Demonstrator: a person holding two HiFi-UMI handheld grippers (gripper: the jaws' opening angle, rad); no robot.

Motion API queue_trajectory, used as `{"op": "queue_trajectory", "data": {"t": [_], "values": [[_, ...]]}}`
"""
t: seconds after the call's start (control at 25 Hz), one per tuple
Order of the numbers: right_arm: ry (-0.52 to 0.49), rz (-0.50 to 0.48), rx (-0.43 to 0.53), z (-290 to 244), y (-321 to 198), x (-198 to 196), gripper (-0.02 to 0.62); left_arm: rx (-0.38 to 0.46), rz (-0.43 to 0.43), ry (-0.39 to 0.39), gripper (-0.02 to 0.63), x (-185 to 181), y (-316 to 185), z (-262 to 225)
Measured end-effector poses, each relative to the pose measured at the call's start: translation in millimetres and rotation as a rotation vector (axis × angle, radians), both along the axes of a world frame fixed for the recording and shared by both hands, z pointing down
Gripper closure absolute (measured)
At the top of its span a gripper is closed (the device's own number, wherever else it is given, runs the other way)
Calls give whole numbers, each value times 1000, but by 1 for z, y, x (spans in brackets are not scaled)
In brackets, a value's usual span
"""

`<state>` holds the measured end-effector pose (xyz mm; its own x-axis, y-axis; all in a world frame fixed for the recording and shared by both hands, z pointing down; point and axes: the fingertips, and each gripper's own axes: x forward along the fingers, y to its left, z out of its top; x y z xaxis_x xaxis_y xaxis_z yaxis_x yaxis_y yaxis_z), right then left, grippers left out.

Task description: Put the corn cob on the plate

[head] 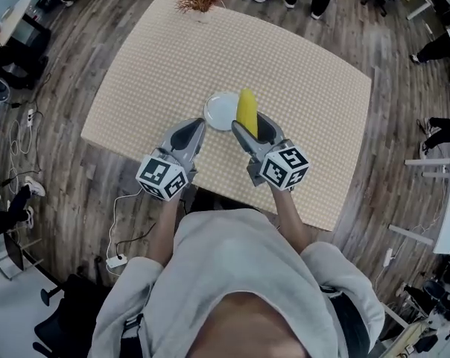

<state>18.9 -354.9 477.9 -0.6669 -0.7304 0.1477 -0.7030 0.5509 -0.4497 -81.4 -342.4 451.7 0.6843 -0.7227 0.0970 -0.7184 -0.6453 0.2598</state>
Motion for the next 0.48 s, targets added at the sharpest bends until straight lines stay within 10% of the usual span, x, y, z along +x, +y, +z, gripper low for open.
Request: {"op": "queue_trajectory", "data": {"t": [0.48], "values": [[10,29,-189,80,4,-12,339,-146,16,5,598,-16,-17,64]]}}
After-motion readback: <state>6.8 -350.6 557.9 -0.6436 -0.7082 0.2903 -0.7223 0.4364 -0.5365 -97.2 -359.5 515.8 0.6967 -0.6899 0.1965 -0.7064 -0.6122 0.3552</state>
